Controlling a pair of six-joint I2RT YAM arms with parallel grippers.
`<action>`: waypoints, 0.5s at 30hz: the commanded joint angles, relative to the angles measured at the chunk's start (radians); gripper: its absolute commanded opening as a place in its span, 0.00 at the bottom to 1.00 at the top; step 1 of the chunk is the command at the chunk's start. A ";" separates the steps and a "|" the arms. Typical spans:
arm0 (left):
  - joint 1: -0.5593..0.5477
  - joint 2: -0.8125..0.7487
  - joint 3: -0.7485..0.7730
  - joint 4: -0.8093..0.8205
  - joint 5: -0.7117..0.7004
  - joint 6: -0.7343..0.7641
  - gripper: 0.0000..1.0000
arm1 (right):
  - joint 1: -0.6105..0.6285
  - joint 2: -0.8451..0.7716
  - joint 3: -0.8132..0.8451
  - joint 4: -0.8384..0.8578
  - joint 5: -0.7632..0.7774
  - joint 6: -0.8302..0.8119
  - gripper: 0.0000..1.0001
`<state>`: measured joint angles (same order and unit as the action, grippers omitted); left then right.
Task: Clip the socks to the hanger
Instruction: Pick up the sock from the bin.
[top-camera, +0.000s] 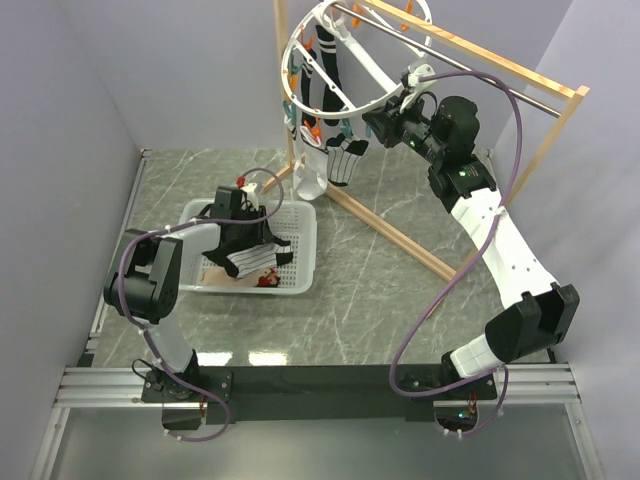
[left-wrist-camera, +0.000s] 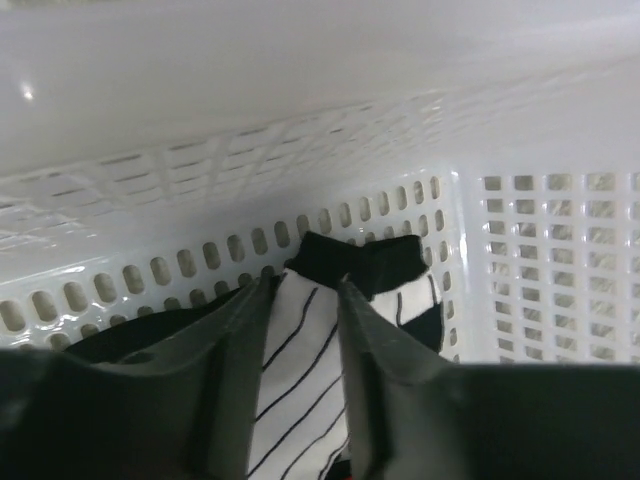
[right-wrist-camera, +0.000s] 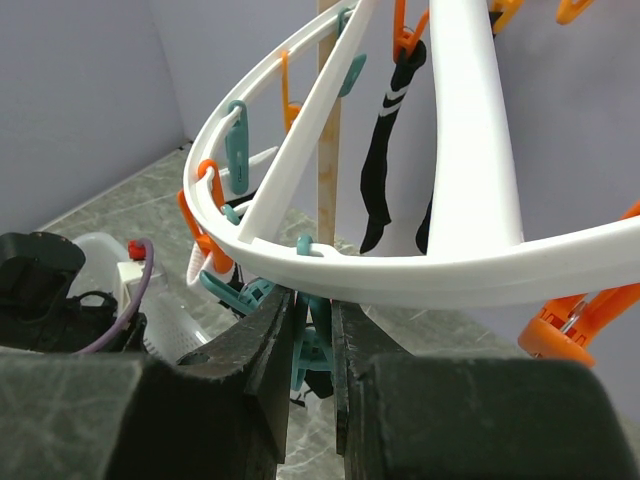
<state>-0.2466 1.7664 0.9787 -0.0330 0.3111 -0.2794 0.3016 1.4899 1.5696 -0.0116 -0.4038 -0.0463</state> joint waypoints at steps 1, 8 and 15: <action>0.000 -0.037 -0.020 0.025 -0.040 0.000 0.32 | 0.004 -0.040 0.014 0.021 0.020 -0.009 0.00; 0.000 -0.059 -0.063 0.105 -0.046 -0.034 0.13 | 0.002 -0.052 0.000 0.019 0.023 -0.016 0.00; -0.011 -0.022 -0.061 0.076 0.060 -0.007 0.22 | 0.004 -0.056 -0.006 0.019 0.023 -0.013 0.00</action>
<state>-0.2478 1.7454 0.9199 0.0265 0.3103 -0.3012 0.3016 1.4761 1.5642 -0.0151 -0.3965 -0.0502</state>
